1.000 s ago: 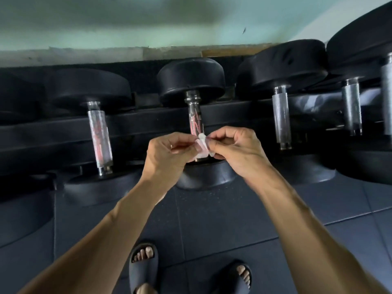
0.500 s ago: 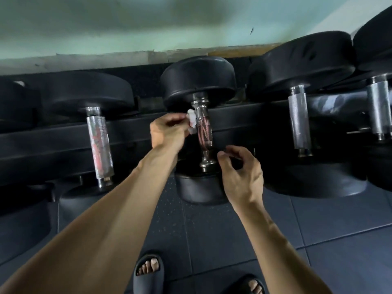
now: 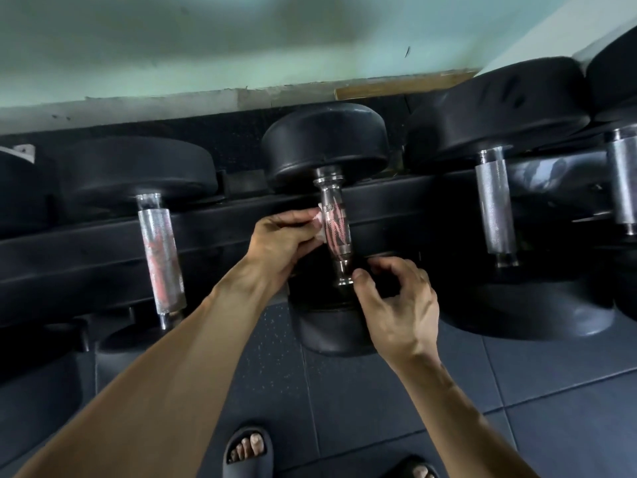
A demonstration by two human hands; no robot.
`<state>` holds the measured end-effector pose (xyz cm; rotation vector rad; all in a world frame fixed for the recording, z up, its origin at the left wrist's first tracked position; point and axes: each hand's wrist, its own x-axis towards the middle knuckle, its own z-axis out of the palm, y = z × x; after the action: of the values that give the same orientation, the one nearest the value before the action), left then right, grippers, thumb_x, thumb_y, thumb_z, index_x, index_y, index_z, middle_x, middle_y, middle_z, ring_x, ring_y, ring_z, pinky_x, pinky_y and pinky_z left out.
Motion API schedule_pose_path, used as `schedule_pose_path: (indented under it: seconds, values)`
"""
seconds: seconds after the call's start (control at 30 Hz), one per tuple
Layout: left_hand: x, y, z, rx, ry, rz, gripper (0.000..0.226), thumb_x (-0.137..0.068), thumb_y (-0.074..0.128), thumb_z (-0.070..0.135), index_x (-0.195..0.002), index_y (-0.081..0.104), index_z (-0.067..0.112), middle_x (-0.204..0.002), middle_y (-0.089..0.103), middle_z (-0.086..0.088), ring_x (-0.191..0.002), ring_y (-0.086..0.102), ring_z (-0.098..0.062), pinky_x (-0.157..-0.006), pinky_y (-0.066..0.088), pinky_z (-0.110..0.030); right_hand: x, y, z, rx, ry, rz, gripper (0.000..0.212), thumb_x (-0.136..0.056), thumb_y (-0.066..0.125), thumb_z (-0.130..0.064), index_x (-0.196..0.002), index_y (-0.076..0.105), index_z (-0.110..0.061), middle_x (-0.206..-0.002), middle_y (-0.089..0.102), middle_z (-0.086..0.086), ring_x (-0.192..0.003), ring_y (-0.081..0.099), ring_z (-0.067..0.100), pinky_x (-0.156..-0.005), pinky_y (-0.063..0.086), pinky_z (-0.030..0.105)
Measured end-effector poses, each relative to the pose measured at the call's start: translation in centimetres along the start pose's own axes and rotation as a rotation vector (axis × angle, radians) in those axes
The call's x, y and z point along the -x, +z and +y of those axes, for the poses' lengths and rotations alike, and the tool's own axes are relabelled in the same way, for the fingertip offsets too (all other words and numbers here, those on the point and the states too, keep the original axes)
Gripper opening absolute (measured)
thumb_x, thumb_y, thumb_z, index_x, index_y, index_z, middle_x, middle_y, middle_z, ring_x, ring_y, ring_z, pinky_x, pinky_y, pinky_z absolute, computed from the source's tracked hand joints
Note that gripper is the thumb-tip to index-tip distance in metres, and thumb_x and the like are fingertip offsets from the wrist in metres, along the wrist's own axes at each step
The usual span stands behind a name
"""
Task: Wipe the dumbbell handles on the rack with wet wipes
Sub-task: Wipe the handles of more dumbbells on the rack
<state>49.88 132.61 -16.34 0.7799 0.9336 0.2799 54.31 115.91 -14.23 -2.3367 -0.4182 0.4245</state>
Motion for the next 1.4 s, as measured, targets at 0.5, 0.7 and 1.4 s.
schedule_pose_path:
  seconds: [0.5,0.7,1.4]
  values:
    - [-2.5,0.5,0.8,0.010,-0.002,-0.035,0.031,-0.088,0.050,-0.020,-0.094,0.070,0.003,-0.090,0.076,-0.008,-0.084,0.073,-0.017,-0.071,0.058,-0.023,-0.1,0.0,0.0,-0.025,0.026,-0.003,0.054,-0.065,0.042,-0.066,-0.092,0.068,-0.028,-0.093,0.065,-0.016,-0.097,0.054,0.007,-0.075,0.036,0.019]
    - [-1.5,0.0,0.2,-0.117,-0.048,-0.101,0.030,-0.089,0.050,-0.019,-0.095,0.070,0.003,-0.090,0.075,-0.008,-0.086,0.072,-0.018,-0.072,0.059,-0.022,0.0,-0.1,-0.1,-0.010,0.035,-0.012,0.046,-0.071,0.050,-0.060,-0.095,0.069,-0.026,-0.096,0.065,-0.016,-0.101,0.055,0.009,-0.074,0.034,0.009]
    - [0.8,-1.4,-0.5,-0.639,-0.243,-0.249,0.022,-0.087,0.064,-0.011,-0.101,0.073,0.002,-0.102,0.075,-0.016,-0.095,0.072,-0.025,-0.089,0.058,-0.031,0.0,0.0,-0.3,-0.008,0.056,0.025,0.051,-0.070,0.049,-0.061,-0.095,0.070,-0.022,-0.100,0.068,-0.011,-0.102,0.058,0.013,-0.082,0.041,0.025]
